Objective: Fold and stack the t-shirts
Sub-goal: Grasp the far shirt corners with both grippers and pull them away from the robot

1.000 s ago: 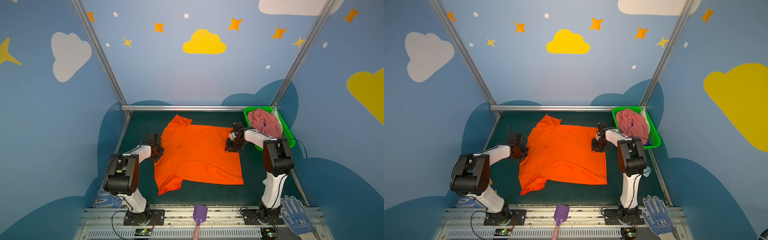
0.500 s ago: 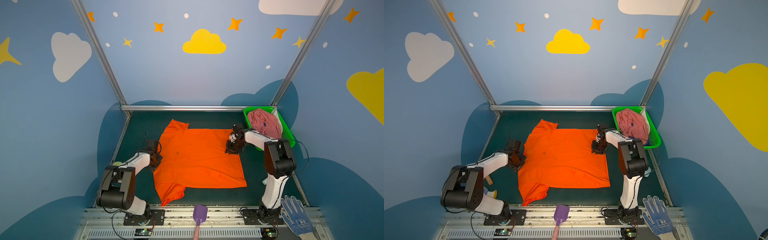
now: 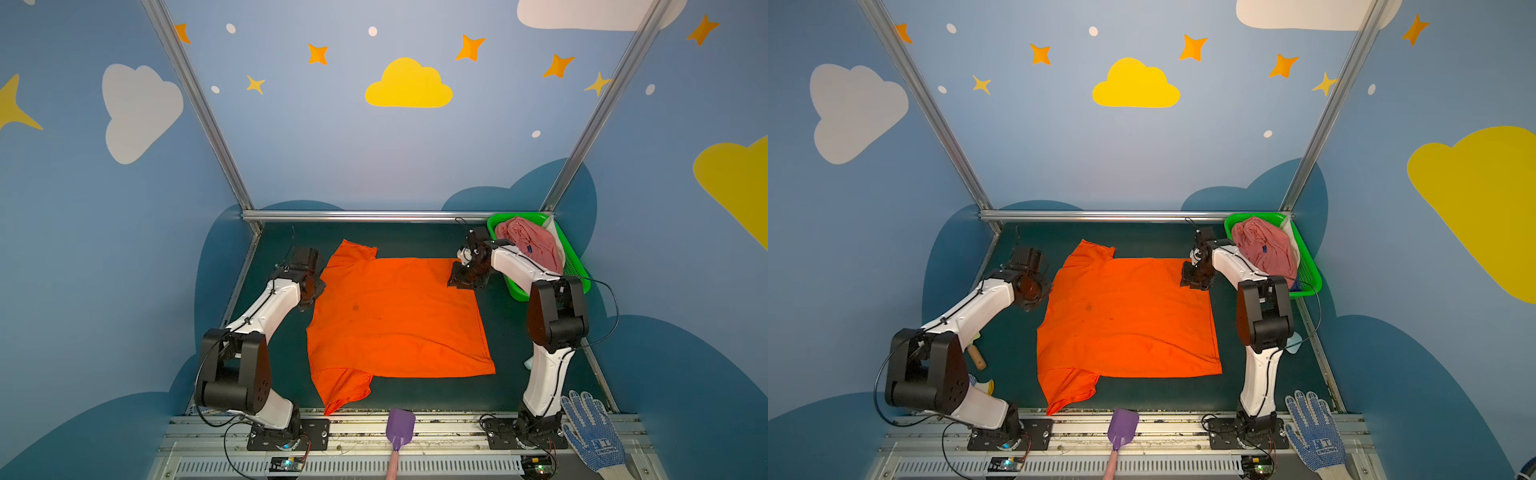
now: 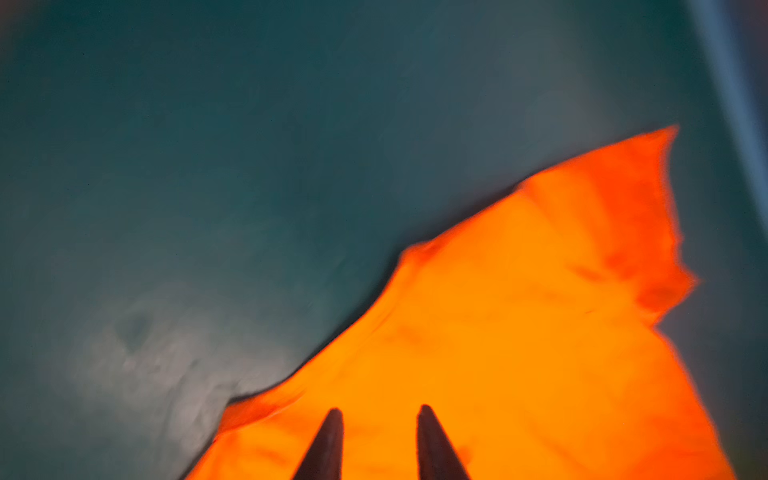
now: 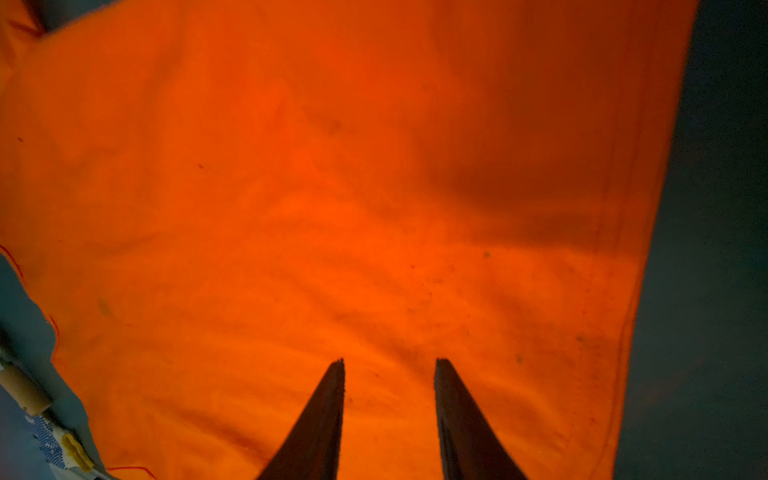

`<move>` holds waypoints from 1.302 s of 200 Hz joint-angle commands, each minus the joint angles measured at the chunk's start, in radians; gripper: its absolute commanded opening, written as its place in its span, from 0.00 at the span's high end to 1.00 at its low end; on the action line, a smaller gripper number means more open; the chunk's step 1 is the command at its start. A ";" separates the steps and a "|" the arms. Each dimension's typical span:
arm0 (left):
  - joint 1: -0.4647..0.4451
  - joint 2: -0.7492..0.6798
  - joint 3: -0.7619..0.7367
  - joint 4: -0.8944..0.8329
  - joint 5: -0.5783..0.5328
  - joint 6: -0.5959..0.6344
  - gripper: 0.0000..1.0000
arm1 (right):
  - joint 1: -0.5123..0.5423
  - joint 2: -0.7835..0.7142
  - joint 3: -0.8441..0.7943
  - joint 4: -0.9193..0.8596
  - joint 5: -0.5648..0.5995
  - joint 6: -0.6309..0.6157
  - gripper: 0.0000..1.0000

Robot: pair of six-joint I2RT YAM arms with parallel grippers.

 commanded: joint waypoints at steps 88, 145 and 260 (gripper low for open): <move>0.084 0.732 0.836 -0.097 0.369 0.372 0.33 | -0.137 0.263 0.408 -0.113 -0.077 -0.061 0.56; 0.086 0.958 1.132 -0.217 0.366 0.443 0.33 | -0.174 0.390 0.570 -0.170 -0.071 -0.071 0.50; 0.089 1.150 1.340 -0.180 0.506 0.414 0.33 | -0.199 0.517 0.681 -0.192 -0.083 -0.056 0.45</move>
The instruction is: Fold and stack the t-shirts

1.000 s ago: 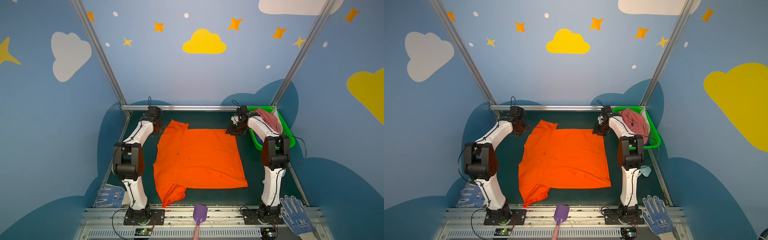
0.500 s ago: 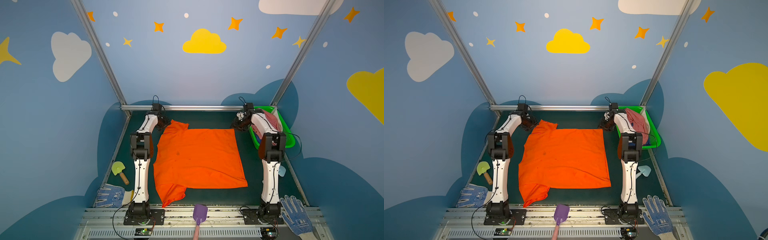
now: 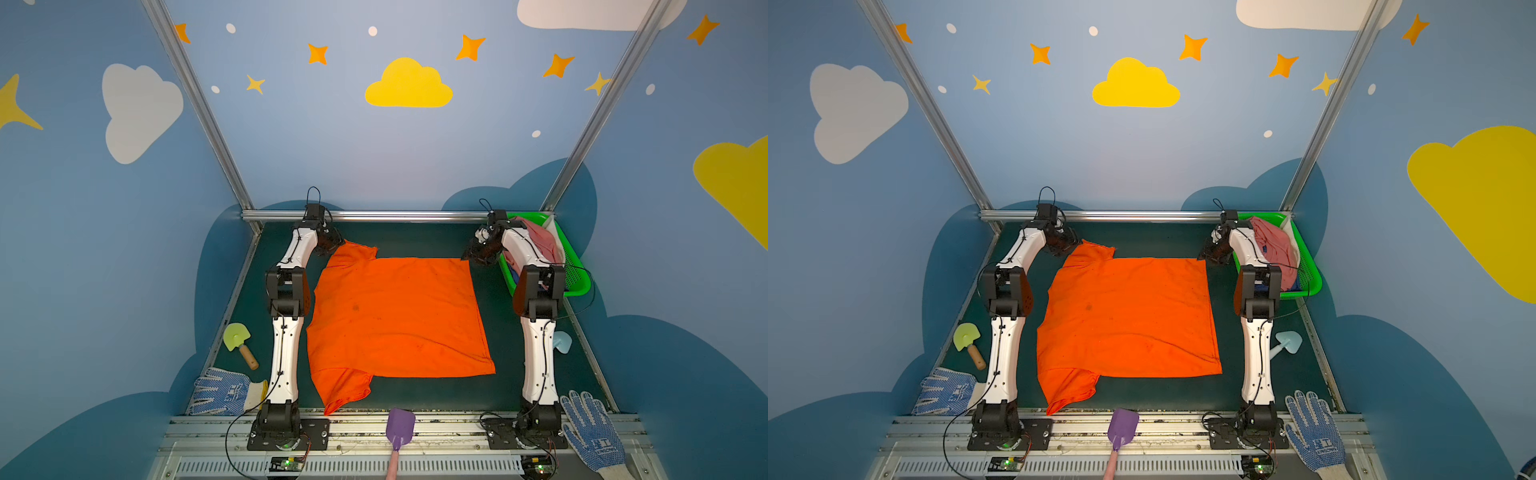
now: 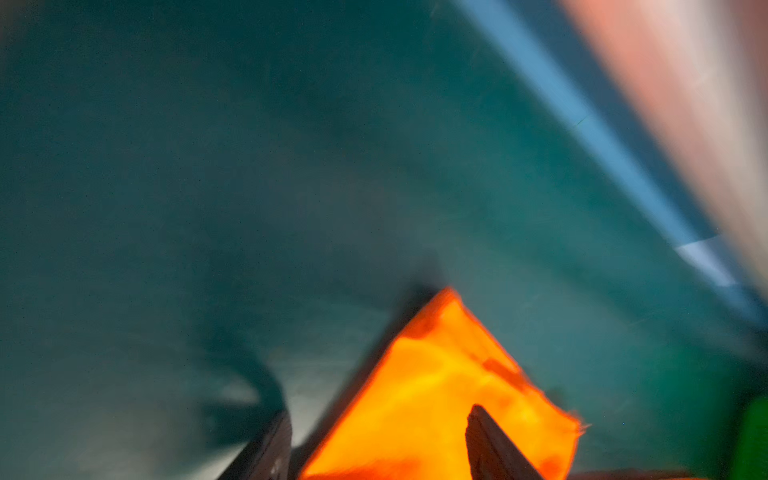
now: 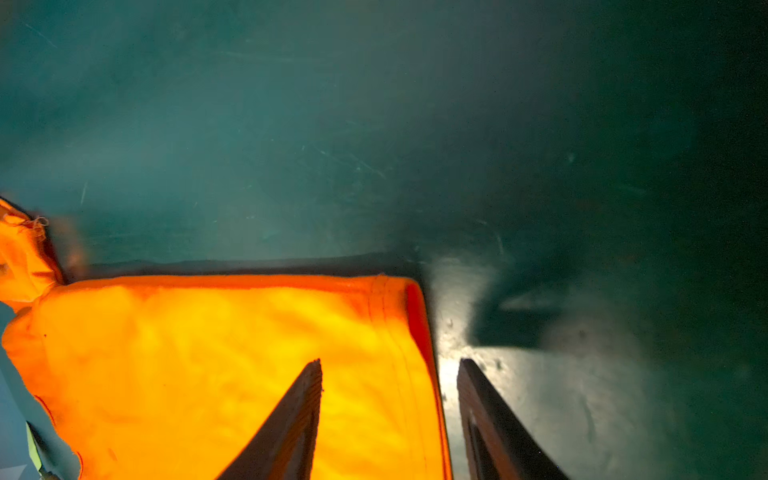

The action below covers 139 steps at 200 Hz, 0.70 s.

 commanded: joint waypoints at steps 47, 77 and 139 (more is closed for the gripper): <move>0.001 0.095 0.034 0.082 0.116 -0.078 0.38 | -0.004 0.041 0.027 -0.006 -0.022 0.008 0.45; -0.003 0.131 0.089 0.089 0.125 -0.083 0.41 | -0.006 0.055 0.031 0.001 -0.031 0.018 0.45; -0.018 0.156 0.112 0.137 0.135 -0.096 0.55 | -0.007 0.080 0.061 0.001 -0.060 0.031 0.45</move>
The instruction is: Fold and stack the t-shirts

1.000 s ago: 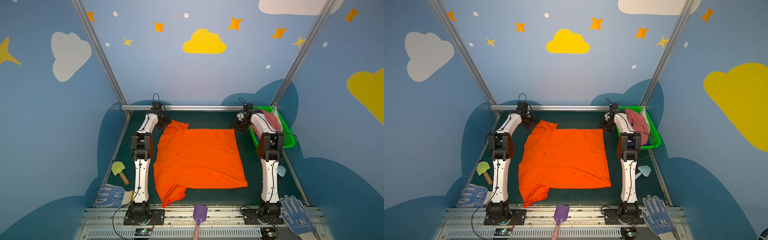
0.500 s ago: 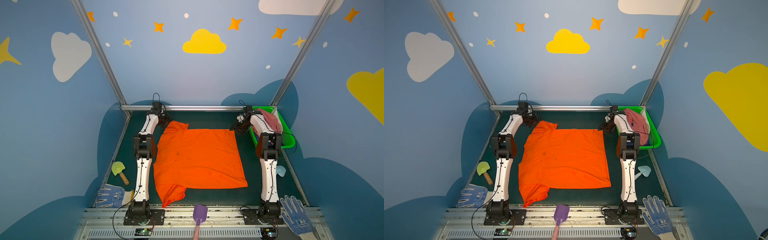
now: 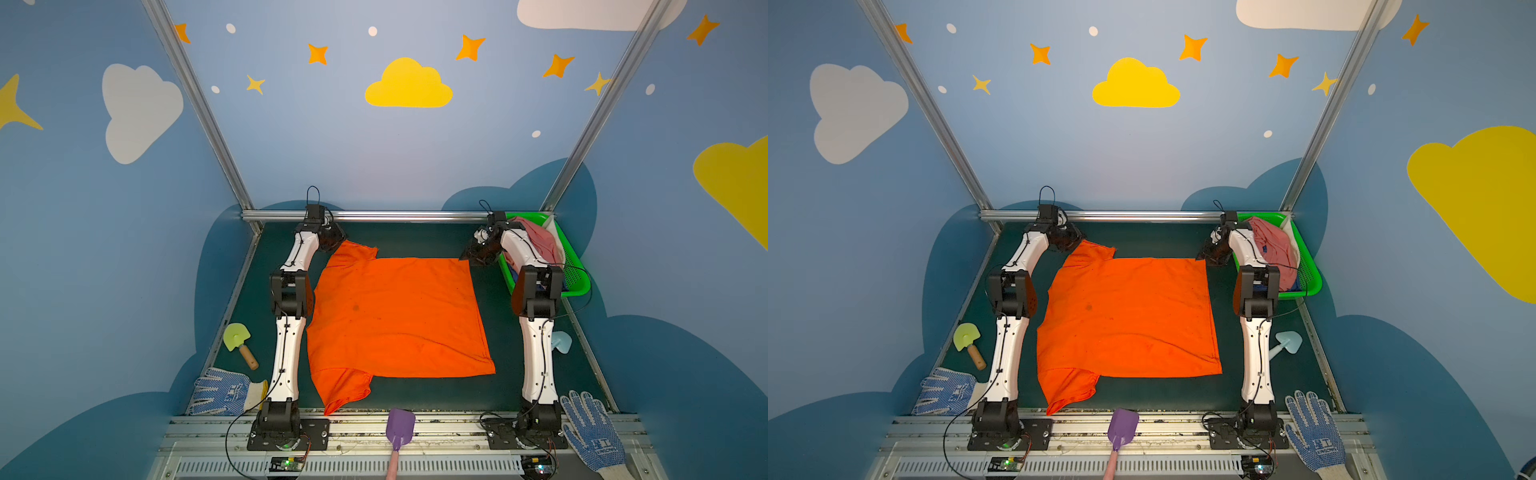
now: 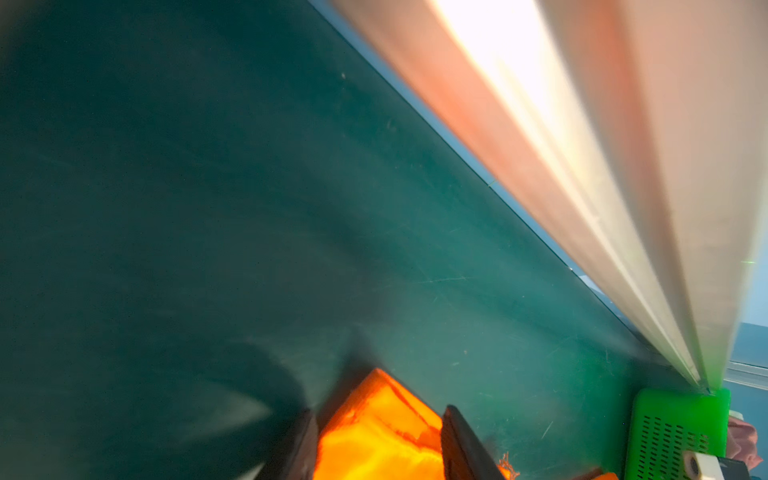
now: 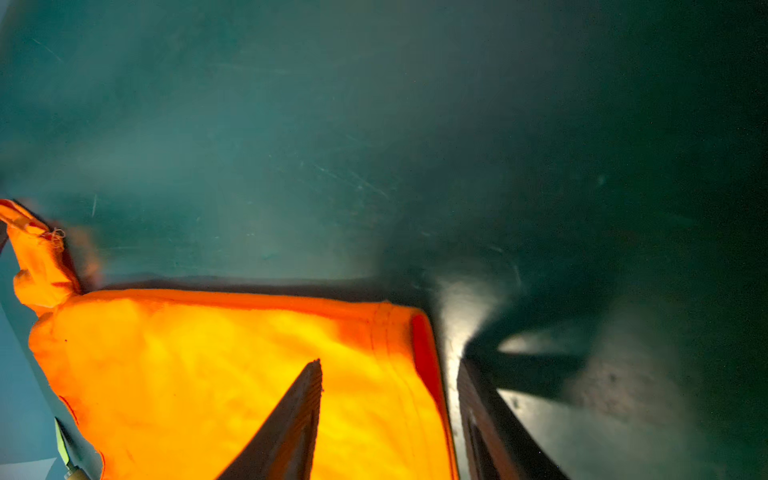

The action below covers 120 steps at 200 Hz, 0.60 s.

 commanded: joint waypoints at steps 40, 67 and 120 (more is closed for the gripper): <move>-0.021 0.054 0.004 0.013 0.003 -0.010 0.65 | -0.005 0.043 0.023 0.000 -0.023 0.009 0.46; -0.021 0.054 0.005 0.020 0.000 -0.012 0.73 | -0.004 0.054 0.026 0.010 -0.043 0.020 0.51; -0.020 0.052 0.006 0.032 -0.007 -0.009 0.85 | -0.004 0.070 0.039 0.014 -0.052 0.028 0.69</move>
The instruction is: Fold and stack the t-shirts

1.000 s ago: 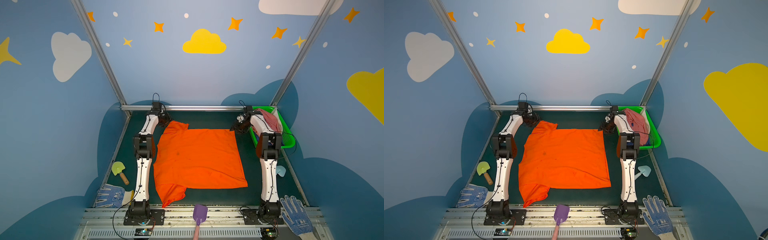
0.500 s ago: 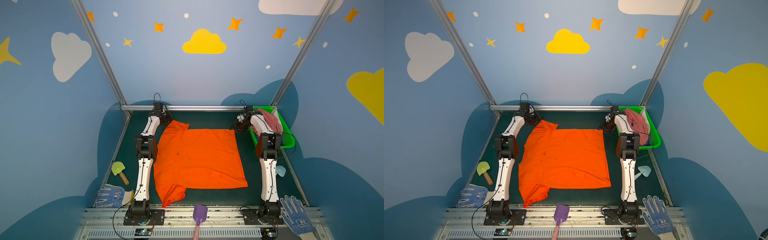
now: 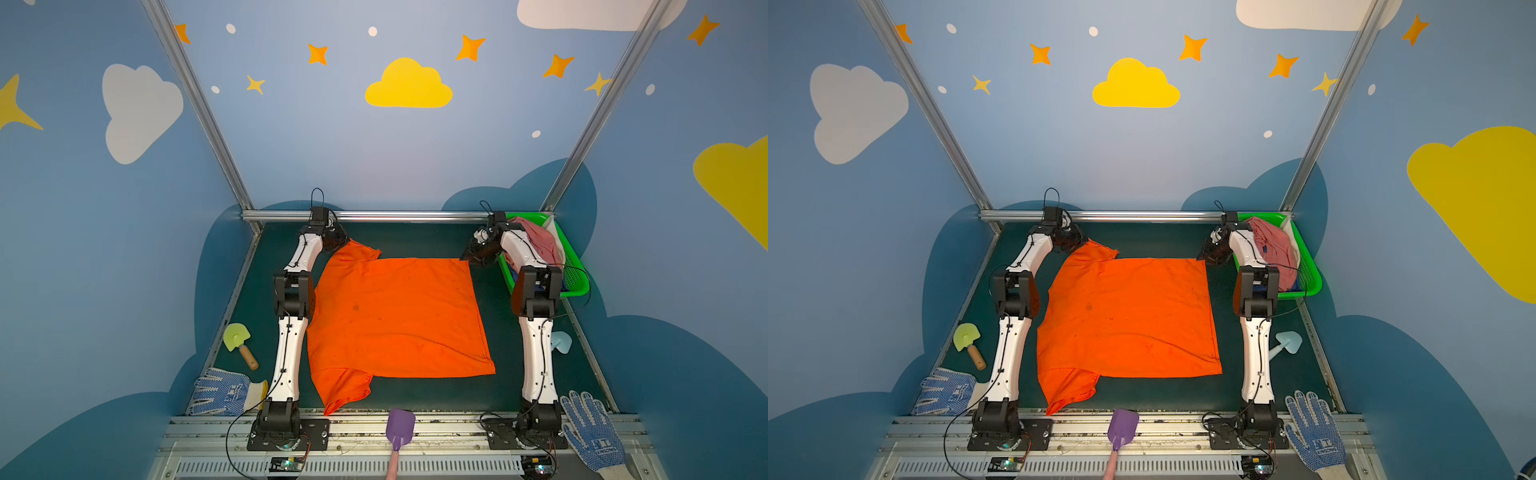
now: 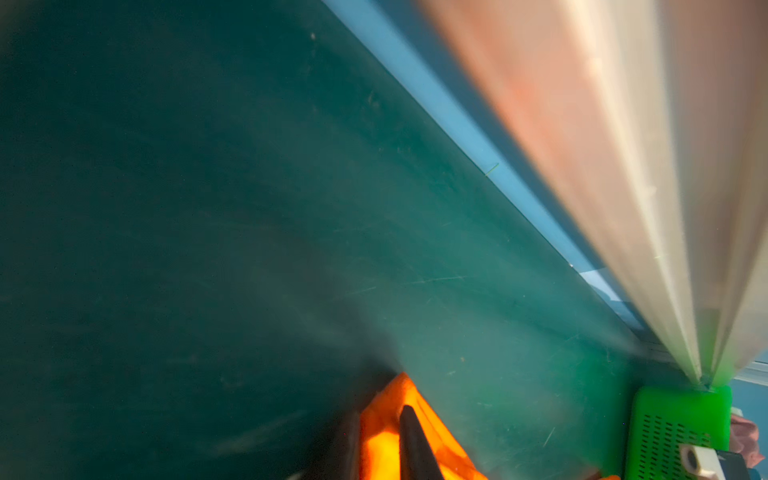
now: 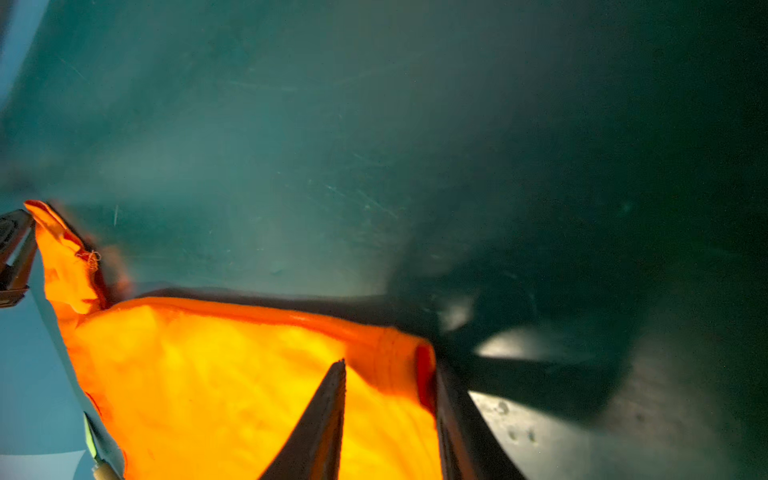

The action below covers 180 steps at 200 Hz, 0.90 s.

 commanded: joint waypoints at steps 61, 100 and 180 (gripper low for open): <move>-0.005 0.019 0.006 0.028 0.013 0.005 0.95 | -0.002 0.042 0.030 -0.006 -0.009 0.004 0.97; -0.005 -0.020 0.006 0.075 0.028 0.016 0.95 | -0.005 0.033 0.036 0.006 -0.017 0.004 1.00; 0.015 0.017 0.094 0.219 0.061 -0.060 0.95 | -0.015 0.051 0.103 0.100 -0.055 0.051 1.00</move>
